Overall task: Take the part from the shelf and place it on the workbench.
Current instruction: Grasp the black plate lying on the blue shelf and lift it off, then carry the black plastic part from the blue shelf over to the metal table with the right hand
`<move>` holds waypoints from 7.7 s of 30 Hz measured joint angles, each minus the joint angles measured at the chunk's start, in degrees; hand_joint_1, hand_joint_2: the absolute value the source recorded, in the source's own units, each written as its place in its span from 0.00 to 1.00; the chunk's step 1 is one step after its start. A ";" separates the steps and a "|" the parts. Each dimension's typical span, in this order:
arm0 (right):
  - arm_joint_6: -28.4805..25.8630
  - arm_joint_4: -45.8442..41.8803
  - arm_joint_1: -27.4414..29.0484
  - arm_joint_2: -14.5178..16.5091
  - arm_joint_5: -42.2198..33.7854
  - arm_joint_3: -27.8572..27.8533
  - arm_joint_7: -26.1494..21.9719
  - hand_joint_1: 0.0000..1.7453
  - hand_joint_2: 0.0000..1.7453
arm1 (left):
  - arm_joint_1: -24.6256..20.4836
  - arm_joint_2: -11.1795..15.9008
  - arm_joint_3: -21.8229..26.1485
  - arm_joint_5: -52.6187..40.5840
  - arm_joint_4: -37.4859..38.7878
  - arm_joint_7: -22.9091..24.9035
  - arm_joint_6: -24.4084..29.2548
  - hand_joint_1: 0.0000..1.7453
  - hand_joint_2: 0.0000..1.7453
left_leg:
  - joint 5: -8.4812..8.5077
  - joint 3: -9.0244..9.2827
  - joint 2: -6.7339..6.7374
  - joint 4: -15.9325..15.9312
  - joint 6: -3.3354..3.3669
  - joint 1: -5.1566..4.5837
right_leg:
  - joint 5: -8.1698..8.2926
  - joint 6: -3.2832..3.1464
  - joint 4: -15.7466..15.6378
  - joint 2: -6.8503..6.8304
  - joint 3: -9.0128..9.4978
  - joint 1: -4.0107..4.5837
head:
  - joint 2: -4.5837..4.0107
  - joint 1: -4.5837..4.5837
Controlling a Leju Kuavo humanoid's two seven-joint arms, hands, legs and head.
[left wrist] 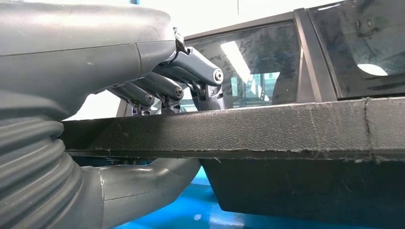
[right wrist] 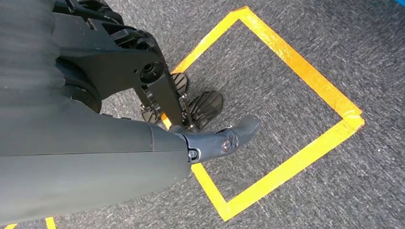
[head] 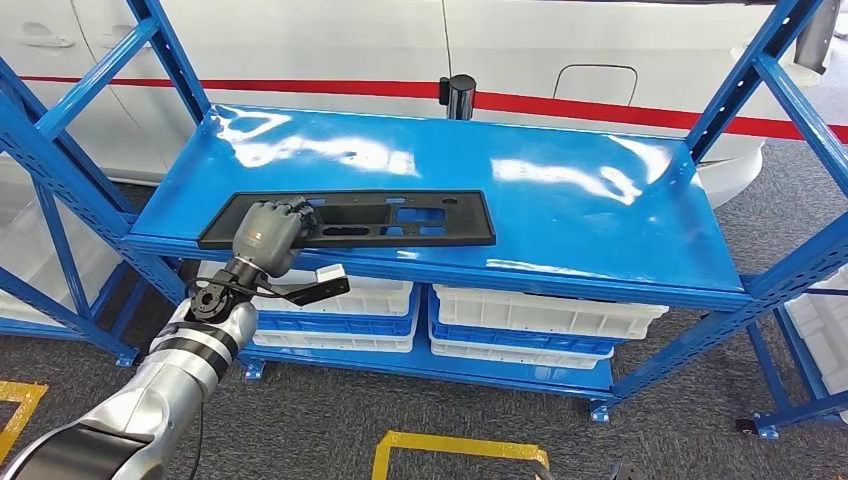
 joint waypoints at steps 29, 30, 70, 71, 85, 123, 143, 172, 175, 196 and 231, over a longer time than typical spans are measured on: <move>0.87 0.00 1.34 0.02 -1.83 -0.10 -2.33 0.00 1.00 | 14.55 -5.57 13.42 7.51 -28.64 -20.82 -0.17 1.00 1.00 | -0.01 -0.13 0.00 0.00 0.00 0.00 | 0.00 0.00 -0.01 0.01 -0.15 0.01 | 0.00 -0.01; 0.91 0.00 1.35 0.01 -1.88 -0.10 -2.34 0.00 1.00 | 14.82 -5.65 13.42 7.50 -28.95 -20.96 -0.17 1.00 1.00 | -0.01 -0.13 0.00 0.00 0.00 0.00 | 0.00 0.00 -0.01 0.01 -0.15 0.01 | 0.00 -0.01; 0.88 0.00 1.42 0.00 -1.95 -0.15 -2.12 0.00 1.00 | 18.61 -6.03 11.79 6.81 -32.98 -21.02 -0.17 1.00 1.00 | -0.01 -0.15 0.01 0.00 0.01 -0.01 | -0.01 0.00 -0.02 0.01 -0.16 0.00 | 0.00 0.00; 0.87 0.00 1.42 0.00 -1.93 -0.15 -2.12 0.00 1.00 | 18.61 -6.03 11.79 6.81 -32.99 -21.02 -0.17 1.00 1.00 | -0.01 -0.15 0.01 0.00 0.01 -0.01 | -0.01 0.00 -0.02 0.01 -0.16 0.00 | 0.00 0.00; 0.87 0.01 1.41 0.08 -1.90 -0.16 -2.12 0.00 1.00 | 18.65 -6.03 11.79 6.27 -32.99 -21.23 -0.17 1.00 1.00 | -0.01 -0.23 -0.01 0.21 0.27 -0.43 | 0.22 0.36 -0.13 0.01 -0.16 -0.46 | 0.00 -0.01; 0.87 0.10 0.66 -0.19 -1.75 -0.17 -1.87 0.00 1.00 | 19.14 -6.93 11.64 6.83 -33.41 -21.91 -0.23 1.00 1.00 | 4.40 -5.28 0.41 0.83 0.71 1.58 | -3.73 0.86 13.12 -0.42 -9.68 -0.97 | 0.00 0.35; 1.37 0.14 0.10 -0.34 -1.73 -0.20 -2.33 0.00 1.00 | 19.25 -7.12 11.66 6.83 -33.42 -22.23 -0.24 1.00 1.00 | 0.97 -7.99 0.41 8.66 -3.45 2.47 | 1.62 -0.25 -0.78 -0.76 -1.37 -1.59 | 0.00 -0.13; 1.66 0.20 0.28 -0.07 -2.10 -0.22 -2.46 0.00 1.00 | 18.96 -7.19 11.76 6.10 -32.72 -21.02 -0.24 1.00 1.00 | -0.88 -12.13 0.42 14.43 -3.55 2.26 | 1.07 -0.31 -0.69 -0.96 -1.22 -1.40 | 0.00 -0.28; 1.79 0.19 0.36 0.00 -2.10 -0.22 -2.46 0.00 1.00 | 18.79 -7.19 11.73 6.11 -32.64 -20.96 -0.24 1.00 1.00 | 2.18 -5.71 0.22 4.48 -3.68 2.48 | 1.45 0.30 0.14 -0.91 -2.15 -1.39 | 0.00 -0.27; 1.97 0.20 0.52 -0.07 -2.08 -0.22 -2.47 0.00 1.00 | 18.68 -7.19 11.51 6.11 -32.44 -20.60 -0.24 1.00 1.00 | 4.16 -6.17 0.13 2.15 -0.53 2.07 | 2.03 2.32 0.69 -0.83 -4.05 -1.39 | 0.00 -0.22; 1.95 0.20 0.56 0.20 -2.10 -0.23 -2.45 0.00 1.00 | 18.81 -7.08 11.18 6.03 -31.54 -20.12 -0.24 1.00 1.00 | 1.93 -11.96 0.41 8.58 -3.48 2.26 | -0.37 -0.58 -1.09 -1.01 0.61 -1.29 | 0.00 -0.04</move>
